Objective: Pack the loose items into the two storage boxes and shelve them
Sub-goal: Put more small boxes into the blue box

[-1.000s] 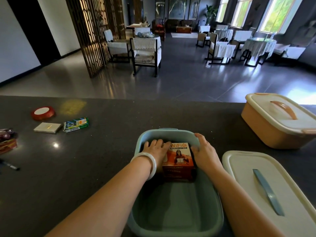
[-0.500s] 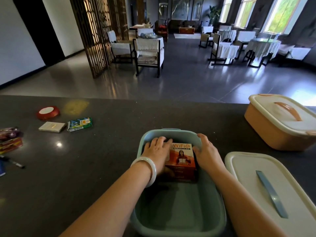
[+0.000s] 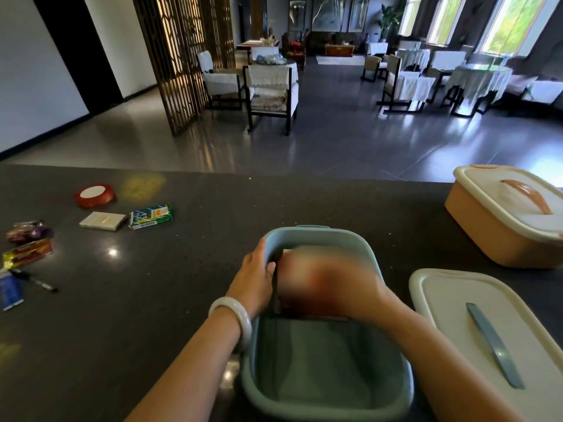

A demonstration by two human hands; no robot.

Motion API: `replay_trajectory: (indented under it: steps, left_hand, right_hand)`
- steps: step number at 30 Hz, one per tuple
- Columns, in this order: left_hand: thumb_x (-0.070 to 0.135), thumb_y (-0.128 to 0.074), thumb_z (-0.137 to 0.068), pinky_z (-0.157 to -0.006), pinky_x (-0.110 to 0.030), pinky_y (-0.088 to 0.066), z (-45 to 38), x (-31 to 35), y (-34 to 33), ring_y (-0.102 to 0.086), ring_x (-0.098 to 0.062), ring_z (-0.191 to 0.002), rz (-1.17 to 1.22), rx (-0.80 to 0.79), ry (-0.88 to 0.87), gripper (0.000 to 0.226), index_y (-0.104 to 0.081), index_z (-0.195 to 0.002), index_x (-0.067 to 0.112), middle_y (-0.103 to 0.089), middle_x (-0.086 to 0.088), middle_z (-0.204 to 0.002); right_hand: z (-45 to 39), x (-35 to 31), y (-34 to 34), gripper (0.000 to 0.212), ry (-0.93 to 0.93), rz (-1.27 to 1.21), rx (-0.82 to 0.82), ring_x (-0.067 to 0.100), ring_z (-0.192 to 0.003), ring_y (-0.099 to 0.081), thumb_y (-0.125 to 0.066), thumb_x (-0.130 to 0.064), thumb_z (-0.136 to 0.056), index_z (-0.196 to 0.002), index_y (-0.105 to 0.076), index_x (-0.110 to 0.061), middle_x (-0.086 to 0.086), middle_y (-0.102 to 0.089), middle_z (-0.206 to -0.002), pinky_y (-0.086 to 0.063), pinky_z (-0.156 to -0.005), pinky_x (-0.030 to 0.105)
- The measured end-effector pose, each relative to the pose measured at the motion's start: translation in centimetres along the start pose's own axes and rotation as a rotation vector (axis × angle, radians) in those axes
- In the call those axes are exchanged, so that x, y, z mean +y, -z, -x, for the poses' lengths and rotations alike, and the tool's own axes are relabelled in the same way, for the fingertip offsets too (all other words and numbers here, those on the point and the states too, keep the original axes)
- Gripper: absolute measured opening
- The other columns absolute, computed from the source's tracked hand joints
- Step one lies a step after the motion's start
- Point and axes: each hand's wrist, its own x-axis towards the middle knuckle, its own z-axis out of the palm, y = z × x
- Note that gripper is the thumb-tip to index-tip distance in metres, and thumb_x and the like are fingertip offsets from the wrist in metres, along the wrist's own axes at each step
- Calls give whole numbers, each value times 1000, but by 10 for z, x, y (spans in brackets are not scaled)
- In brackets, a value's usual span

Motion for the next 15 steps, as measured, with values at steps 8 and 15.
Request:
replay_trajectory:
  steps: [8, 15]
  left_hand:
    - [31, -38, -102, -74, -14, -37, 0, -4, -2, -48, -10, -115, -15, 5, 17, 61, -4, -152, 37, -28, 0, -152]
    - [33, -39, -102, -80, -26, -40, 0, -4, -3, -50, -19, -122, -20, 13, 40, 63, -1, -151, 39, -27, 1, -152]
  right_hand:
    - [-2, 6, -21, 52, -54, -109, -325, 7, -117, -54, -57, -9, -91, -130, -51, -43, -13, -58, -126, -44, -104, 36]
    - [5, 14, -30, 43, -82, -55, -419, 3, -107, -56, -56, -14, -91, -119, -57, -47, -17, -59, -118, -45, -102, 36]
